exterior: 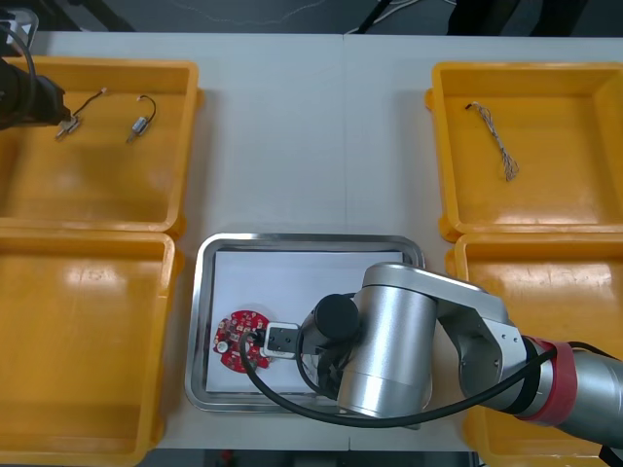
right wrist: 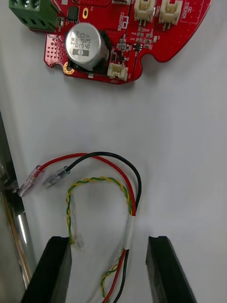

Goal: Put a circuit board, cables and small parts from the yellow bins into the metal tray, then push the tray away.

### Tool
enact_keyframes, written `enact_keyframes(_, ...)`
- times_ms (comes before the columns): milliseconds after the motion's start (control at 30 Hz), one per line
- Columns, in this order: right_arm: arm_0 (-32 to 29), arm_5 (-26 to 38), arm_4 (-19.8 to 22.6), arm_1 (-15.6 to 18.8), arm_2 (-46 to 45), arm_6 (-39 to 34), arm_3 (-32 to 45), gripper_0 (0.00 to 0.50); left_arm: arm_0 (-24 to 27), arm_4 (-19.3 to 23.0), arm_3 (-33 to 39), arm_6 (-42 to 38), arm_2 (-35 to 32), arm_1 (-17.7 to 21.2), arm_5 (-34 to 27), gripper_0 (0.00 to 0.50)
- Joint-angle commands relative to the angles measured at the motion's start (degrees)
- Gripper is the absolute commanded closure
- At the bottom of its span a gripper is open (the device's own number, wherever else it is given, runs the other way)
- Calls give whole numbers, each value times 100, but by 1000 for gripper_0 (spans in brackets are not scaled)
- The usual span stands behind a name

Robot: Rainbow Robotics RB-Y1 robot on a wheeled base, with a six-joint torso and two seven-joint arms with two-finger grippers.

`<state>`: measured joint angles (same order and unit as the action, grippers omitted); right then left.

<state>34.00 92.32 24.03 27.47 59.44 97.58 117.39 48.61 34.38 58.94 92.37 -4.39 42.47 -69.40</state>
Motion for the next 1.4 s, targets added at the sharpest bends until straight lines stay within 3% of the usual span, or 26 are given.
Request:
enact_keyframes(33,160,-47,14,-154,-38,59,100,0,474,7,-269,1116,62,183,269,0)
enact_keyframes(400,309,278,567,-224,-715,42,284,0,509,-54,-401,1389,70,86,550,0)
enact_keyframes(633,388,999,1279,-277,-1567,-11,416,0,509,69,-656,1819,70,42,875,0)
enact_keyframes(833,397,1632,1851,-110,-2429,-169,715,0,518,130,-867,2145,79,-10,981,0)
enact_keyframes(1067,388,1768,2431,136,-3325,-1048,1093,0,509,200,-1086,2417,79,-72,1148,0)
enact_keyframes(1400,336,1768,2774,470,-4266,-2463,1260,0,509,174,-1253,2584,79,-221,1341,0)
